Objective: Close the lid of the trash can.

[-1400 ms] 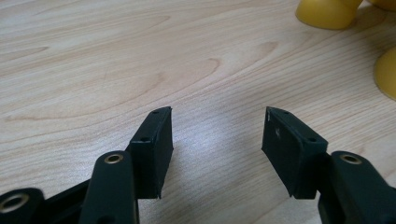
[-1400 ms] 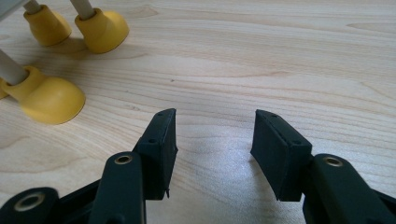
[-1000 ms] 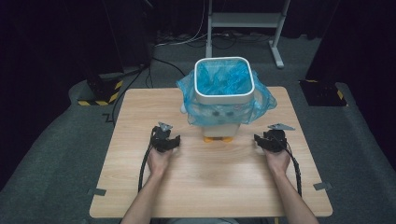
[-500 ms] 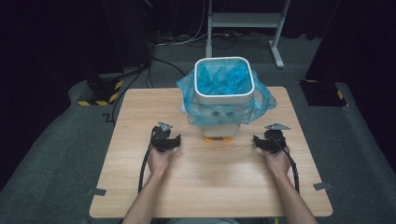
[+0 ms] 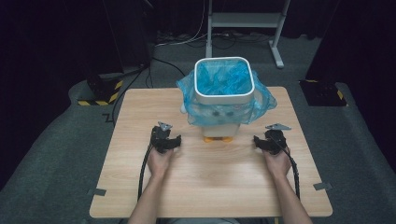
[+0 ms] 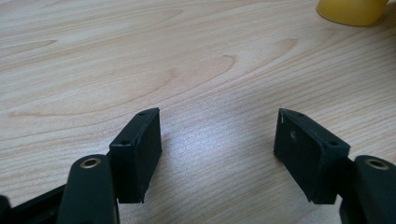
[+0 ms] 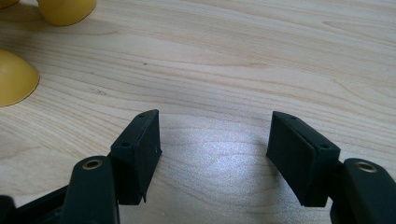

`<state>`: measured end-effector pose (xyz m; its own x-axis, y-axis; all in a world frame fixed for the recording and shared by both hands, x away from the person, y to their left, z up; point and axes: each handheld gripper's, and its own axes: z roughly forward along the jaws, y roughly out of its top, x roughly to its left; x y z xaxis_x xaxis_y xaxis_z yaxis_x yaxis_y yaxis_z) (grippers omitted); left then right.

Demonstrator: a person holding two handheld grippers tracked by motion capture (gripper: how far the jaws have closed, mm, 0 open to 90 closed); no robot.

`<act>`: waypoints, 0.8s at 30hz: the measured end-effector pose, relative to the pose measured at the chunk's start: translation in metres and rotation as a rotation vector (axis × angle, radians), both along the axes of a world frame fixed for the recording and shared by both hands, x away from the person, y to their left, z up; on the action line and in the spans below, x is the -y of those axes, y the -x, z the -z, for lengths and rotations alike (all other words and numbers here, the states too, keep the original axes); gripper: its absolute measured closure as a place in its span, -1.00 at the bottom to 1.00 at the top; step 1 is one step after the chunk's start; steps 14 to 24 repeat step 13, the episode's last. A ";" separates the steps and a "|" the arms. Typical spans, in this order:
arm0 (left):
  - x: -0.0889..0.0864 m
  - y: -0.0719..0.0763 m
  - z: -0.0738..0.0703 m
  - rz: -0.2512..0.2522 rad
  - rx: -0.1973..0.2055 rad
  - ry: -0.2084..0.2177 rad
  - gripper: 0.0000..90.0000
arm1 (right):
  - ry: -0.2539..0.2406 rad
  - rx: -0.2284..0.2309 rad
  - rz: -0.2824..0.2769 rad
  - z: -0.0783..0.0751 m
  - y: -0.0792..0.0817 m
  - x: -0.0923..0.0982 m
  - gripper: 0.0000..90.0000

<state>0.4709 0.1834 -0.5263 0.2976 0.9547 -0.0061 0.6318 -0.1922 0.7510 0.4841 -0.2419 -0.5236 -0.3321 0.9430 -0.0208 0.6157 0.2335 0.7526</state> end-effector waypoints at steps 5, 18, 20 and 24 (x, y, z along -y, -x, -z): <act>0.000 0.000 0.000 0.001 0.000 0.001 -0.30 | -0.003 -0.002 0.002 0.000 0.000 0.000 -0.24; 0.000 0.000 0.000 0.001 0.000 0.001 -0.30 | 0.001 0.002 -0.003 0.000 0.000 0.000 -0.24; 0.000 0.000 0.000 0.001 0.000 0.001 -0.30 | 0.001 0.002 -0.003 0.000 0.000 0.000 -0.24; 0.000 0.000 0.000 0.001 0.000 0.001 -0.30 | 0.001 0.002 -0.003 0.000 0.000 0.000 -0.24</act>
